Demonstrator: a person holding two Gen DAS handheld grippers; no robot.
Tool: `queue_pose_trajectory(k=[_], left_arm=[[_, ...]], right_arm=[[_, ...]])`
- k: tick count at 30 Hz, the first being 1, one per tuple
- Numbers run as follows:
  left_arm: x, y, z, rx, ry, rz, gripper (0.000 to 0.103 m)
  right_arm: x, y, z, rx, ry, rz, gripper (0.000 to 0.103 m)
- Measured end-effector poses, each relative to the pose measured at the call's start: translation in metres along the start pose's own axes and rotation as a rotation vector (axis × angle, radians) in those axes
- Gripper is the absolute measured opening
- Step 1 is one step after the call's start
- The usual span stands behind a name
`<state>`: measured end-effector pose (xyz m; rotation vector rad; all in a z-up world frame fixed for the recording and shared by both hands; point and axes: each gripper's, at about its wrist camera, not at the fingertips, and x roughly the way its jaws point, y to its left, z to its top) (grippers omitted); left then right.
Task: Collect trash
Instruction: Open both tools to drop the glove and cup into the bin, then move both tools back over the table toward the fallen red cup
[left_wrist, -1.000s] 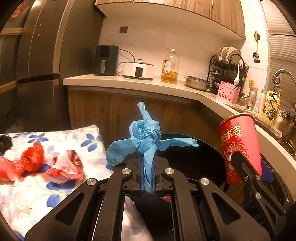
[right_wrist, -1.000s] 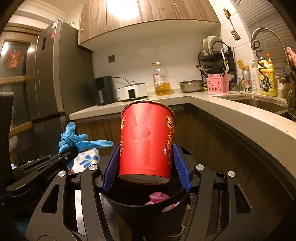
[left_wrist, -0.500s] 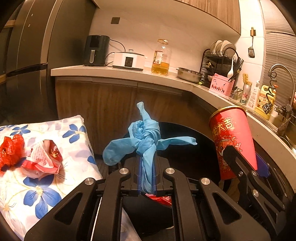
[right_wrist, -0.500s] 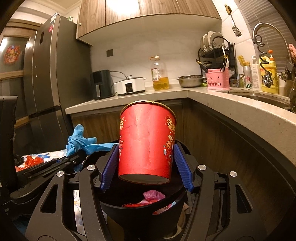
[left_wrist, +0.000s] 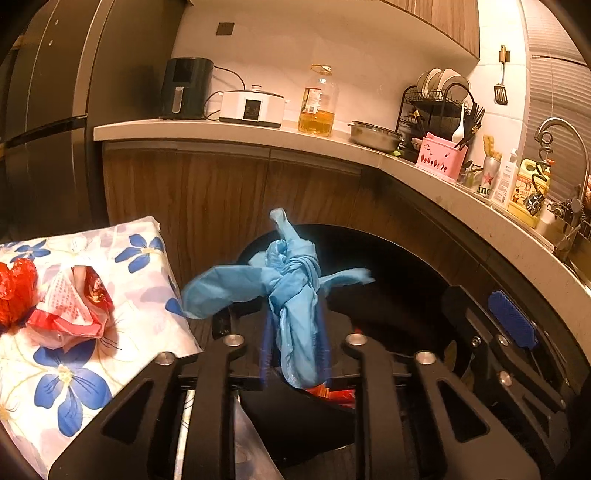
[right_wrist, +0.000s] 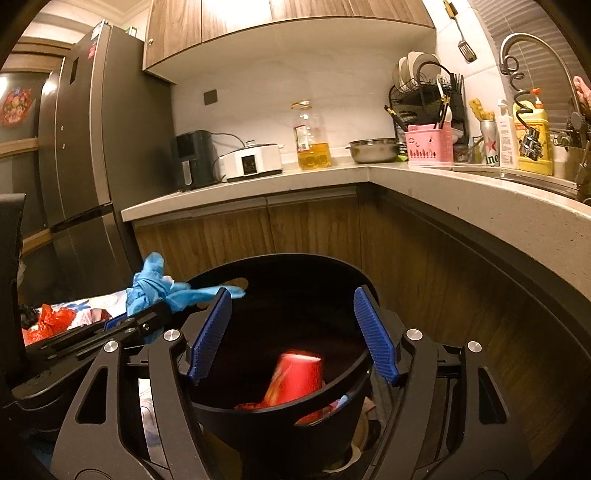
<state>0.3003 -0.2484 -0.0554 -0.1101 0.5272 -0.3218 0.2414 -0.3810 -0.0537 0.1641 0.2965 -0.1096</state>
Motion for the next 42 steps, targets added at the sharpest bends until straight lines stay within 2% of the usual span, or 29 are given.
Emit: queue_pose_trajectory(k=[2,6,11,12,16,20,23,26,30,33,39,42], left_arm=[[0.0,0.0,-0.001,0.001,-0.004,-0.008,0.04],[0.0,0.0,-0.003,0.011,-0.006,-0.011,0.05],[-0.003,0.001,-0.004,0.032,-0.001,0.012,0.056],[-0.006,0.002,-0.003,0.038,-0.005,0.024,0.061],[-0.016,0.004,-0.001,0.056,-0.019,0.081,0.065],[-0.03,0.01,0.0,0.051,-0.036,0.137,0.075],[-0.046,0.019,0.001,0.041,-0.06,0.186,0.077],[-0.067,0.037,-0.001,0.022,-0.087,0.237,0.078],[-0.095,0.063,-0.005,-0.005,-0.128,0.312,0.085],[-0.118,0.091,-0.011,-0.026,-0.15,0.392,0.086],[-0.154,0.148,-0.021,-0.075,-0.159,0.532,0.087],[-0.168,0.173,-0.026,-0.1,-0.154,0.576,0.09]], right_arm=[[-0.002,-0.002,0.0,0.005,-0.002,-0.003,0.069],[-0.005,-0.003,0.0,0.008,-0.01,-0.013,0.069],[-0.01,-0.005,0.001,0.01,-0.02,-0.018,0.069],[-0.011,-0.005,0.001,0.012,-0.021,-0.019,0.069],[-0.016,-0.006,0.003,0.028,-0.023,-0.019,0.069],[-0.023,-0.006,0.006,0.042,-0.023,-0.007,0.07],[-0.031,0.0,0.009,0.041,-0.026,0.01,0.072],[-0.038,0.01,0.01,0.035,-0.028,0.033,0.074],[-0.047,0.027,0.009,0.03,-0.025,0.071,0.075],[-0.054,0.047,0.005,0.012,-0.019,0.112,0.076],[-0.063,0.094,-0.003,-0.032,-0.005,0.203,0.077],[-0.067,0.118,-0.006,-0.05,0.001,0.245,0.077]])
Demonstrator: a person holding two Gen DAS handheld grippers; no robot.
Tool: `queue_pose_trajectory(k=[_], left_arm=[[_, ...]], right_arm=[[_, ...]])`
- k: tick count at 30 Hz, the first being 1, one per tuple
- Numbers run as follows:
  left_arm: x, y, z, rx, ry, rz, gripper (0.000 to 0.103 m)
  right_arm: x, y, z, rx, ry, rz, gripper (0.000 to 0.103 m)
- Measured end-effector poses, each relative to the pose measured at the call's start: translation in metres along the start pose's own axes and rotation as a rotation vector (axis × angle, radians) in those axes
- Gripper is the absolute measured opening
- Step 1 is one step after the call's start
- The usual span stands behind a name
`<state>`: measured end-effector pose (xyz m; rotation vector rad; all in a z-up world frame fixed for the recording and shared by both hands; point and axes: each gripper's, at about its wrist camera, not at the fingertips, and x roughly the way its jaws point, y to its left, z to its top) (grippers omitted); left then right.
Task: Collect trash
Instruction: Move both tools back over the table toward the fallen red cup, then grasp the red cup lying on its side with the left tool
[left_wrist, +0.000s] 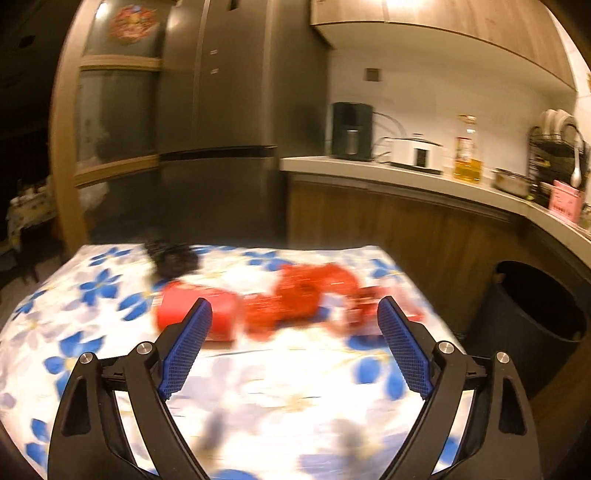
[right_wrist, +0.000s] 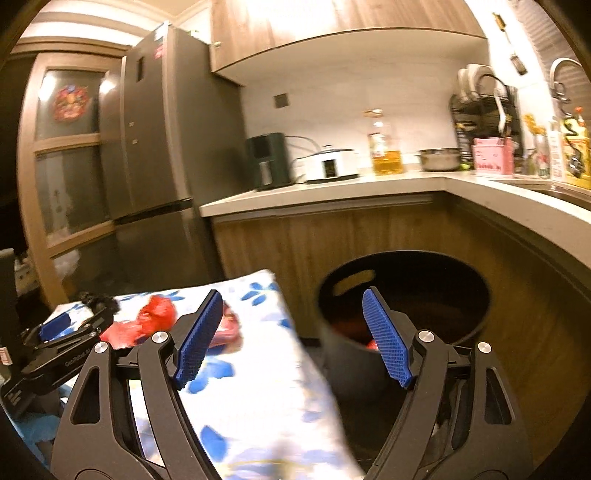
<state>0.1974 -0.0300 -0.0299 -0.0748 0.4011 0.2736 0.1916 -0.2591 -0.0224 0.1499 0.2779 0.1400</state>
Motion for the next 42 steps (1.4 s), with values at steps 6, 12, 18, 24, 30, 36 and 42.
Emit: queue_pose_trajectory(k=[6,12,18,24,30,36,42], left_arm=[[0.001,0.062,-0.003,-0.064,-0.009,0.062,0.096],[0.004,0.107,-0.004,-0.11,-0.007,0.059,0.096],[0.021,0.137,-0.003,-0.157,0.026,-0.015,0.093],[0.059,0.15,-0.003,-0.188,0.123,-0.127,0.08],[0.079,0.147,-0.008,-0.173,0.174,-0.175,0.062],[0.095,0.155,-0.014,-0.223,0.234,-0.239,0.04],[0.098,0.154,-0.016,-0.234,0.242,-0.312,0.011]], right_arm=[[0.008,0.046,-0.006,-0.038,0.021,0.075,0.078],[0.015,0.087,-0.012,-0.071,0.035,0.129,0.078],[0.028,0.121,-0.019,-0.101,0.063,0.169,0.078],[0.039,0.14,-0.023,-0.117,0.067,0.184,0.077],[0.053,0.146,-0.026,-0.113,0.079,0.178,0.077],[0.062,0.15,-0.029,-0.116,0.086,0.176,0.077],[0.063,0.152,-0.03,-0.123,0.087,0.175,0.077]])
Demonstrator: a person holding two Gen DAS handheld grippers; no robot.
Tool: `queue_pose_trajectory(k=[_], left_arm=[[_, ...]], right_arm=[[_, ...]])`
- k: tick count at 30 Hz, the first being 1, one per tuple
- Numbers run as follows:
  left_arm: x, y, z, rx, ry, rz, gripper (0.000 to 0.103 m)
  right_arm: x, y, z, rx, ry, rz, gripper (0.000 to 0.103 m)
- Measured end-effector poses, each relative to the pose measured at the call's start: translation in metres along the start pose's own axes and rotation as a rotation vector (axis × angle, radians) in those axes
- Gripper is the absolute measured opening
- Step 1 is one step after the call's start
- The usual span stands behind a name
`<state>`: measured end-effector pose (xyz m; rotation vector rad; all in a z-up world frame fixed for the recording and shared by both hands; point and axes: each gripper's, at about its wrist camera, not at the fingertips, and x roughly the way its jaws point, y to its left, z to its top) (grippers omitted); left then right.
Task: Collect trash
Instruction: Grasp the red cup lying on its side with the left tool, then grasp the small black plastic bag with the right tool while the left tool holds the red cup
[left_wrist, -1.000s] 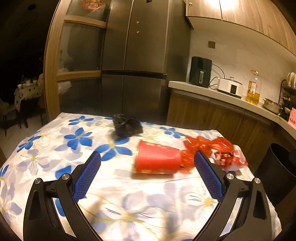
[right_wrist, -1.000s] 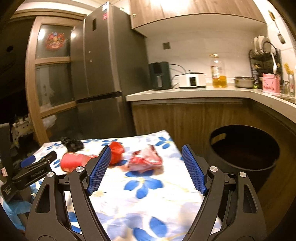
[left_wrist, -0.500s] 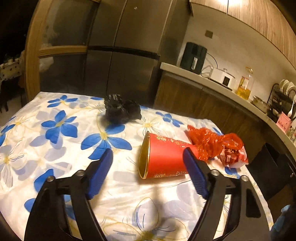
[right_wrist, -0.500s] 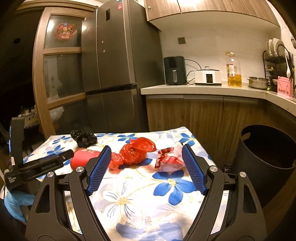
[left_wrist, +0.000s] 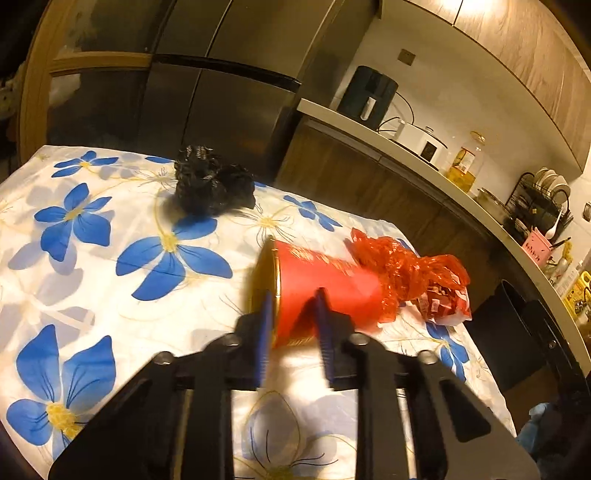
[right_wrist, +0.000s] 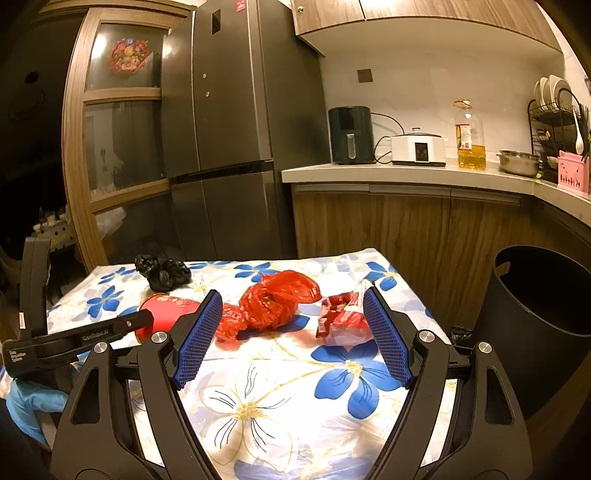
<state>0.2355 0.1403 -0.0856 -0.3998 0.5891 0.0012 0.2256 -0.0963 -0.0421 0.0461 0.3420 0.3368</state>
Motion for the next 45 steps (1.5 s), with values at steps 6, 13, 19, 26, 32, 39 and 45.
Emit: queue_pose_trajectory(k=[6,13,19,26,32,39,45], left_arm=[[-0.009,-0.008,-0.006,0.019,-0.008,-0.048,0.002],[-0.052,-0.012,-0.005,0.019,-0.125,-0.001,0.002],[-0.095,0.006,0.007,0.003,-0.257,0.252,0.002],[-0.116,0.041,0.022,-0.055,-0.319,0.42,0.002],[-0.122,0.064,0.04,-0.09,-0.343,0.47,0.002],[-0.121,0.079,0.034,-0.124,-0.335,0.478,0.002],[-0.119,0.082,0.033,-0.128,-0.337,0.476,0.002]], right_arm=[[-0.002,0.002,0.002,-0.009,-0.006,0.001,0.077],[-0.001,0.015,0.006,-0.031,-0.008,0.019,0.077],[0.022,0.054,0.018,-0.059,-0.004,0.096,0.077],[0.072,0.125,0.019,-0.123,0.018,0.188,0.077],[0.115,0.171,0.017,-0.181,0.062,0.218,0.077],[0.158,0.206,0.021,-0.217,0.089,0.235,0.072],[0.182,0.214,0.022,-0.204,0.151,0.238,0.047]])
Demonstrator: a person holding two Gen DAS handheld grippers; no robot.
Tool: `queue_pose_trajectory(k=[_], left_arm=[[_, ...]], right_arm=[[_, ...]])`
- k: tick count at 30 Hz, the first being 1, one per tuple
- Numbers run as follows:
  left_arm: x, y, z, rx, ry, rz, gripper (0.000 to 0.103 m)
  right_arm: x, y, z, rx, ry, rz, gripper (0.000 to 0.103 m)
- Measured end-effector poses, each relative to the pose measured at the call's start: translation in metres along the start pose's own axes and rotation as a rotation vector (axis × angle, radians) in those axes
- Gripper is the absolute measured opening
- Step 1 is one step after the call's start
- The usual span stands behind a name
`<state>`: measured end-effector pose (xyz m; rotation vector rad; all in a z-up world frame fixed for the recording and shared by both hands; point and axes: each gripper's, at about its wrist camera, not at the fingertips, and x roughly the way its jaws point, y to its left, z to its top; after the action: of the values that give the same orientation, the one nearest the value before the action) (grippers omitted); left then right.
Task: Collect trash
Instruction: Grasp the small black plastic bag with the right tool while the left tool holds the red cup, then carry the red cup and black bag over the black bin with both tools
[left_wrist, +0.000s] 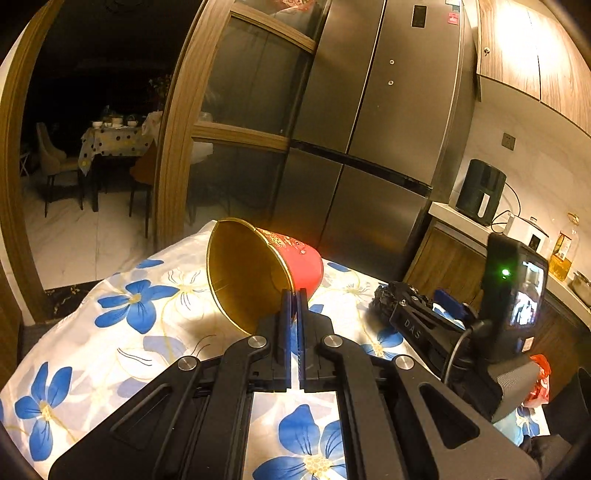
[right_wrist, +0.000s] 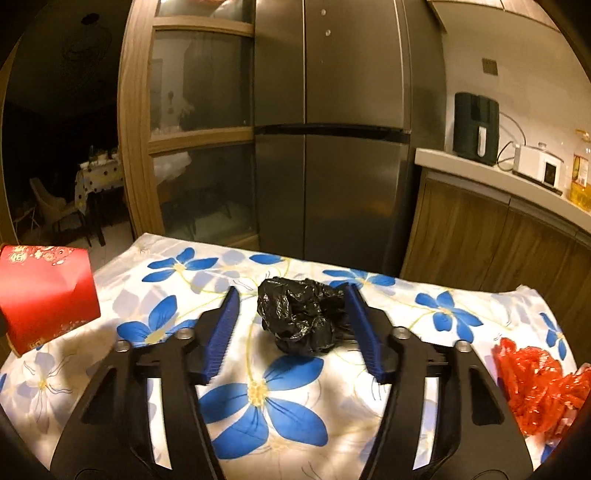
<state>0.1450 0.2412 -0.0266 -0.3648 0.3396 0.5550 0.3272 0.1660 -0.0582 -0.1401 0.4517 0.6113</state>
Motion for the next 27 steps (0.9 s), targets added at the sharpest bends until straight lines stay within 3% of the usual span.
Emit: queue_pose_trajectory(k=[4,6,11,17,27], left_arm=[[0.001,0.0,-0.001,-0.004,0.013,-0.004,0.002],[0.001,0.0,-0.002,0.001,0.013,-0.002,0.002],[-0.006,-0.003,-0.003,0.016,0.003,0.002,0.002],[-0.025,-0.024,0.0,0.054,-0.022,-0.015,0.002],[-0.063,-0.09,-0.013,0.16,-0.02,-0.122,0.002]], right_arm=[[0.002,-0.002,-0.002,0.007,0.019,0.015,0.014],[-0.001,-0.004,-0.002,0.01,0.021,0.024,0.004],[-0.032,-0.013,-0.004,0.03,-0.011,0.049,0.002],[-0.102,-0.026,-0.011,0.051,-0.086,0.072,0.001],[-0.21,-0.07,-0.025,0.071,-0.196,0.023,0.001]])
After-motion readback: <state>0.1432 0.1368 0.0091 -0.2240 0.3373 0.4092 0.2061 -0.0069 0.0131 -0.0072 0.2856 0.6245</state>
